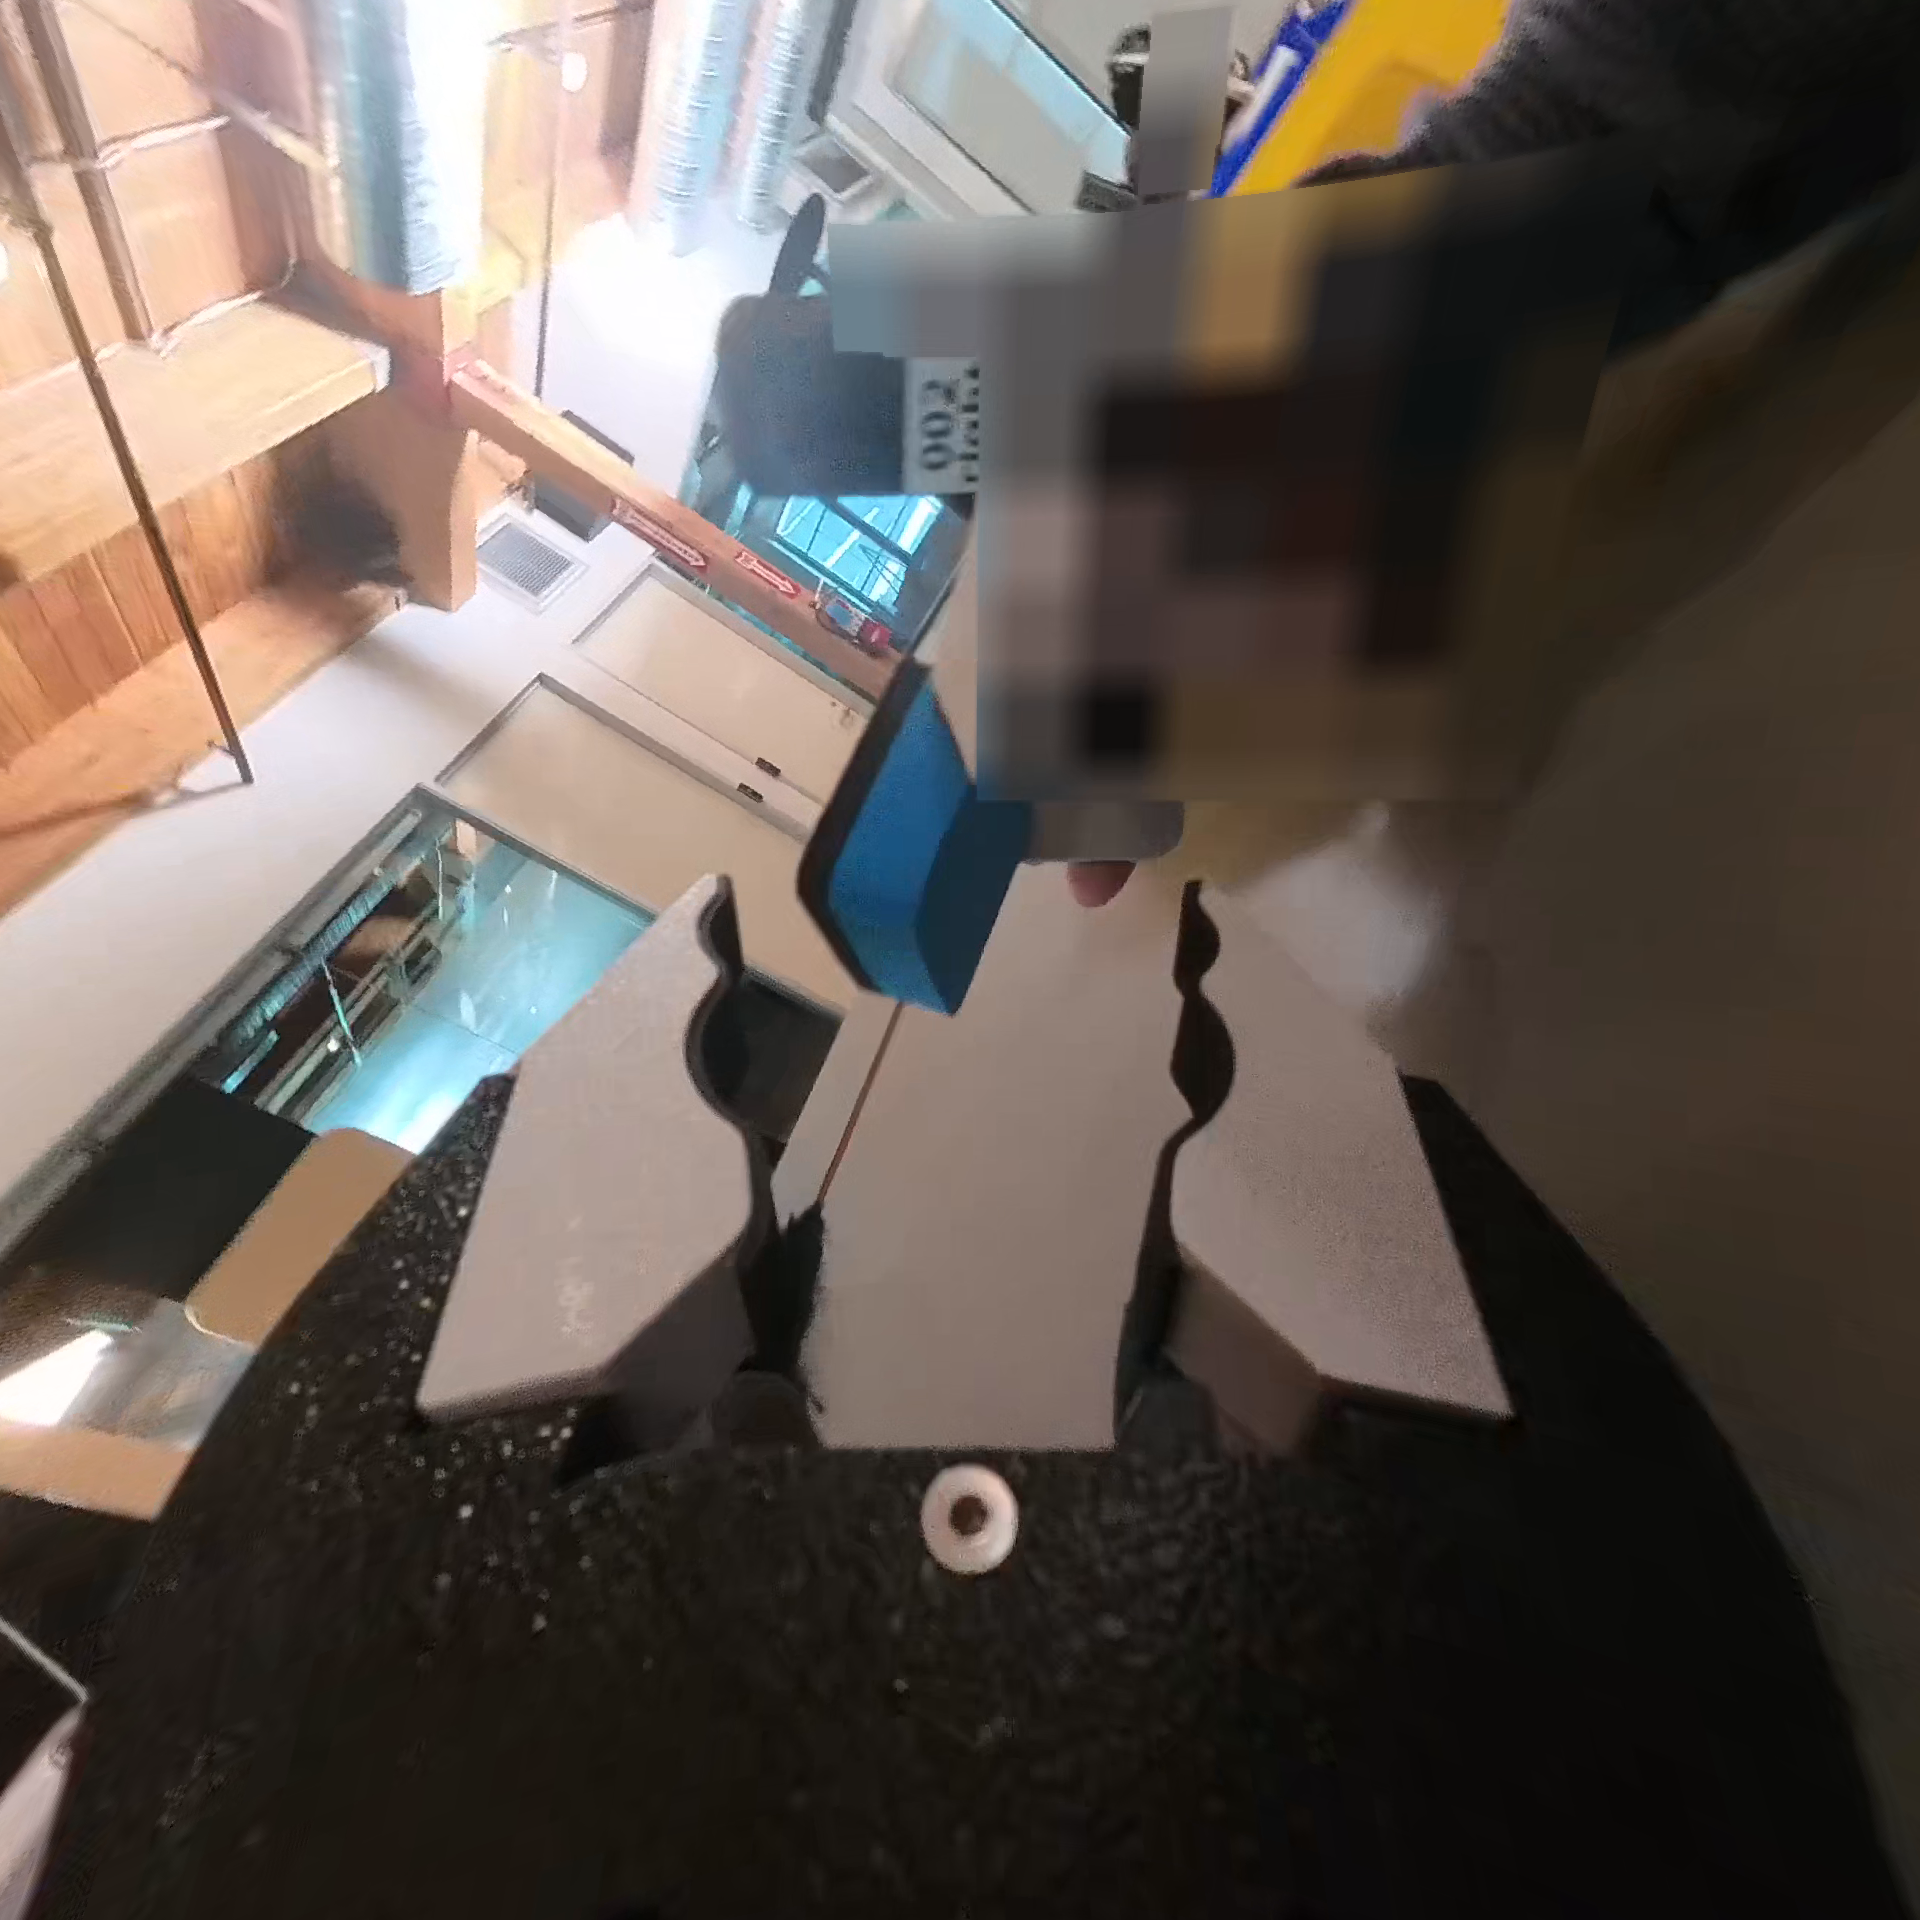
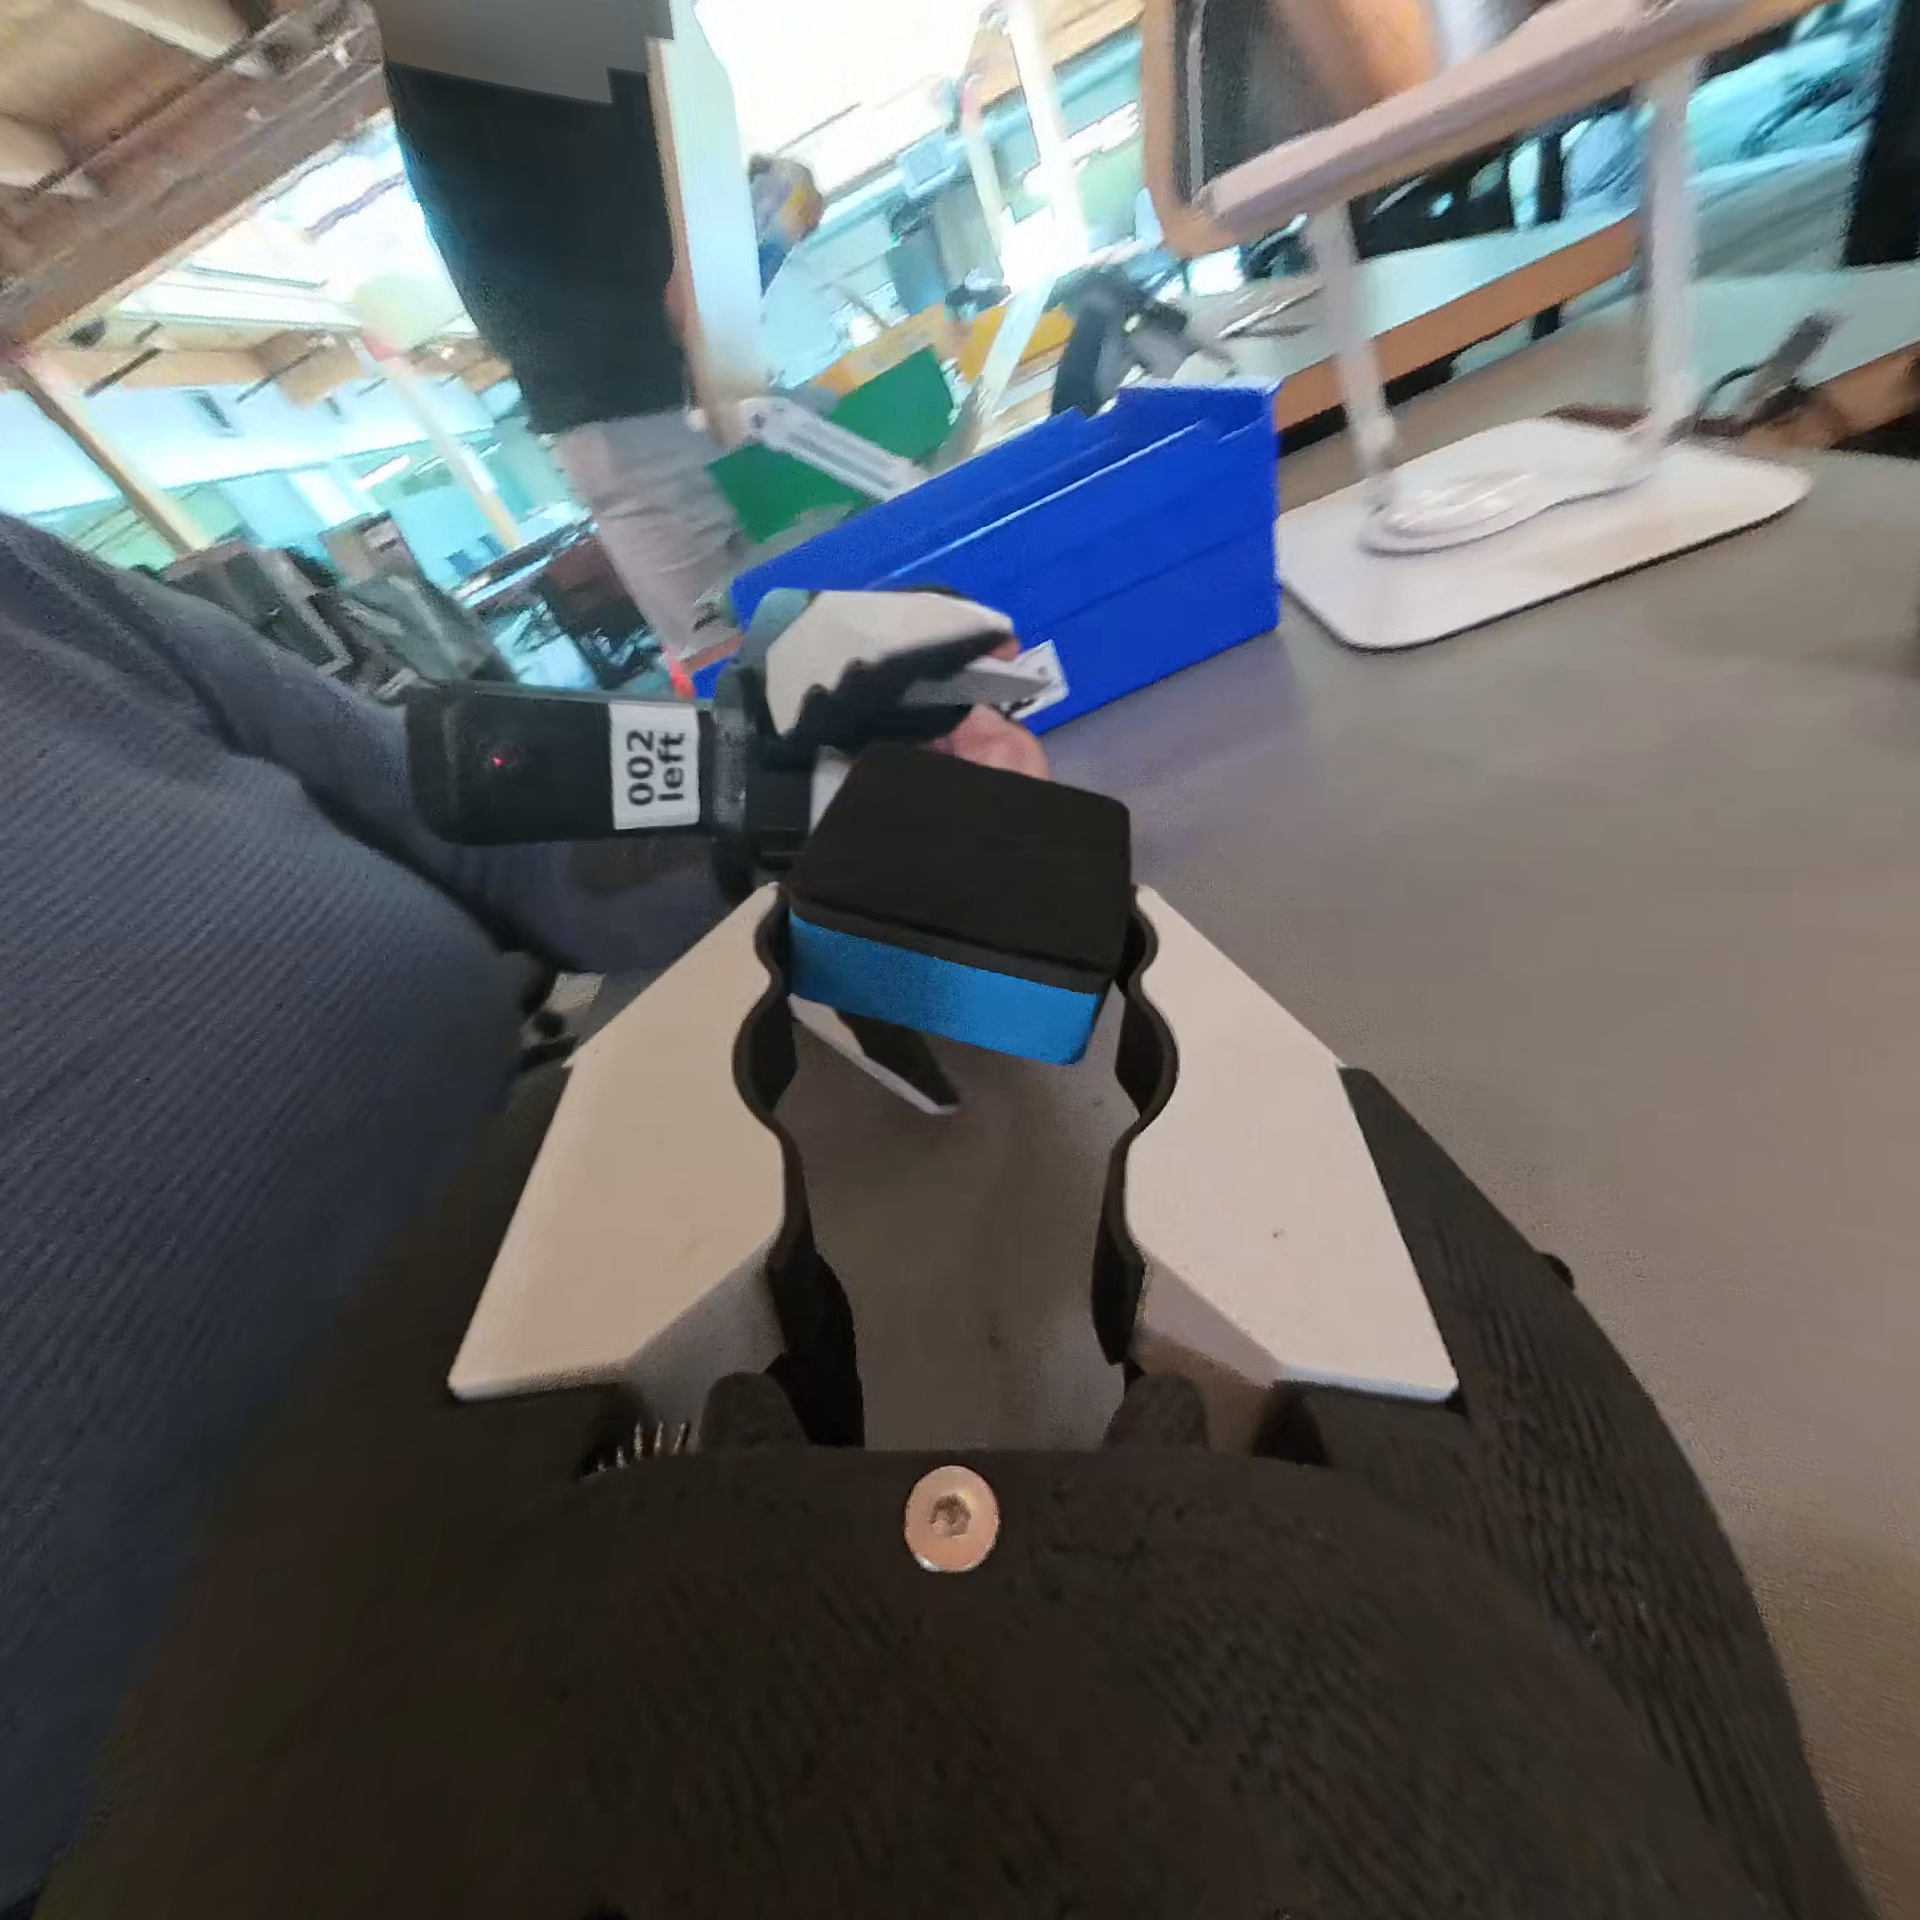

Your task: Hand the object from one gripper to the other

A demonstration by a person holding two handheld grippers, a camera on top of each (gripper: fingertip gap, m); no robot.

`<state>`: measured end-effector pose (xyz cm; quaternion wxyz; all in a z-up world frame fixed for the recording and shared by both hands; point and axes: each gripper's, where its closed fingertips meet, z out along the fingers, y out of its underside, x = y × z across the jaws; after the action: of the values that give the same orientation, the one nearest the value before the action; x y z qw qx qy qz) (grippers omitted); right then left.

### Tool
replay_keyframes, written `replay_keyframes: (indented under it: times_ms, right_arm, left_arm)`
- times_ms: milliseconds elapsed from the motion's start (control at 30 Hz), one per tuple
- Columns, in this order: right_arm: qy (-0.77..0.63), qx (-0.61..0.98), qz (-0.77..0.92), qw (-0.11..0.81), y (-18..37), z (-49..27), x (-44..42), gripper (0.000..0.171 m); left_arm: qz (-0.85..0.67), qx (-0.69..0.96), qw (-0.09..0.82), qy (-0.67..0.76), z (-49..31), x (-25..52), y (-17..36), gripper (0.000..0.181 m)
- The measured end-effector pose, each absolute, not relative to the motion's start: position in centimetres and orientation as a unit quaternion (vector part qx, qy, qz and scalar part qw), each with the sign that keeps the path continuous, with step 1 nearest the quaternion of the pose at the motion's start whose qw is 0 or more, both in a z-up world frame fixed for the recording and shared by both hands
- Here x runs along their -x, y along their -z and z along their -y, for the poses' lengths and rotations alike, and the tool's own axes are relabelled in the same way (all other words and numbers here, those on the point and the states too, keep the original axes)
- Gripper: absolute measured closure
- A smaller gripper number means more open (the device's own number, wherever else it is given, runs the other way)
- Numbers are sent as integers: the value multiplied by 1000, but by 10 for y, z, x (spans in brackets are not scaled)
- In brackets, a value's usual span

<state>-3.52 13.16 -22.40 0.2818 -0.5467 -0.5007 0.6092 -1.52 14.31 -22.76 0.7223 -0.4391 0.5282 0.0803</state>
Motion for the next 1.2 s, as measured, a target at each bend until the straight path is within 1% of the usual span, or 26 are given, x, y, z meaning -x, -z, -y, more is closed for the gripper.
replay_keyframes:
  times_ms: [33,100,167,233,300,333,367,433,500,567,667,767,900,1067,1200]
  right_arm:
    - [-605,547,513,268,228,-126,37,110]
    - [-594,549,530,252,237,-118,40,110]
    - [-591,551,534,251,240,-117,42,110]
    - [-597,551,515,273,234,-124,44,110]
    - [-598,551,488,316,226,-137,46,111]
    - [-592,545,482,346,221,-142,45,108]
    - [-584,536,478,378,216,-147,45,104]
    - [-573,513,474,429,205,-151,42,103]
    - [-577,500,470,443,199,-150,40,105]
    - [-588,493,463,443,197,-148,40,112]
    - [-605,479,468,431,197,-140,41,124]
    - [-614,475,477,412,197,-134,41,137]
    - [-609,483,489,396,200,-134,39,138]
    - [-605,480,496,397,199,-132,38,139]
    - [-626,480,491,370,198,-128,36,140]
  left_arm:
    - [-537,430,720,-92,-142,11,230,104]
    - [-550,408,720,-108,-136,5,232,134]
    - [-541,408,723,-135,-140,9,228,149]
    - [-521,438,723,-119,-146,14,226,160]
    - [-484,480,725,-103,-156,21,221,162]
    - [-460,504,728,-69,-159,25,218,162]
    - [-432,529,730,-23,-161,28,215,162]
    - [-376,568,725,102,-163,33,208,162]
    - [-336,566,705,265,-154,30,199,162]
    - [-309,554,659,403,-144,27,194,162]
    - [-290,555,606,491,-141,26,198,162]
    - [-282,553,591,515,-141,26,197,162]
    - [-281,558,587,515,-141,24,200,162]
    - [-285,553,576,530,-138,24,199,162]
    - [-297,542,576,535,-134,23,197,162]
